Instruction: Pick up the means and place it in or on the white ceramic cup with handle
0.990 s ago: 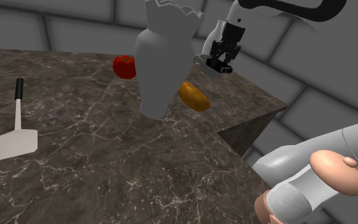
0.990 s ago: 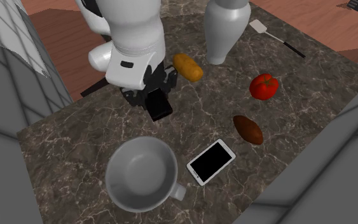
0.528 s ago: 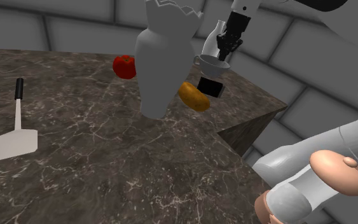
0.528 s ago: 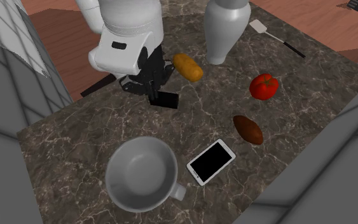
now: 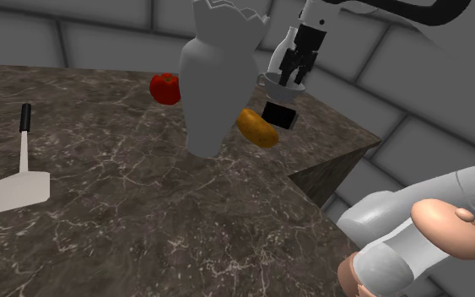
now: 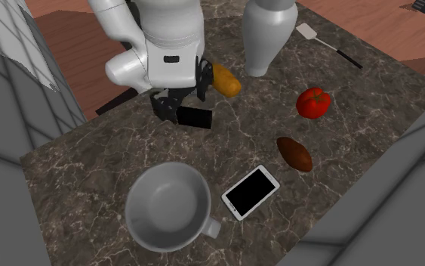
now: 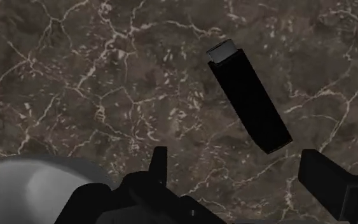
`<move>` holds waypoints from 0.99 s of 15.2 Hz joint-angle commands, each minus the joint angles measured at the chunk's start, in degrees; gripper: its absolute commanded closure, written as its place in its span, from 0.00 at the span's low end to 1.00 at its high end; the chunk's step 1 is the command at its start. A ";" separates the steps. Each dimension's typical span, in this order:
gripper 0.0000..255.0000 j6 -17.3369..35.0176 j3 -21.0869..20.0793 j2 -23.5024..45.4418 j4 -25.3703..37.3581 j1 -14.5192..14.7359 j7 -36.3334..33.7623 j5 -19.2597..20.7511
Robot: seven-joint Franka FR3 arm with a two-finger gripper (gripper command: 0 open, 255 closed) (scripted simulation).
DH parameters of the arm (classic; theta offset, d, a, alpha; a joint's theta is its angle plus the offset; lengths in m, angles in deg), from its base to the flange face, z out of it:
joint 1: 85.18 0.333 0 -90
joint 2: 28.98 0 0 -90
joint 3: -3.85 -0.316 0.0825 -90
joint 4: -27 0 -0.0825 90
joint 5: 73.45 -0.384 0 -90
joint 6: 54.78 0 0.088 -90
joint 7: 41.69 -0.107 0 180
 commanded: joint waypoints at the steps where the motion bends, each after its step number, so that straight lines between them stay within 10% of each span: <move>1: 0.00 2.74 0.30 -2.29 -5.28 2.29 9.35 0.72; 5: 0.00 7.67 1.62 -7.63 -15.84 7.03 26.71 2.64; 15: 0.00 13.35 2.00 -8.32 -22.21 7.01 26.58 2.93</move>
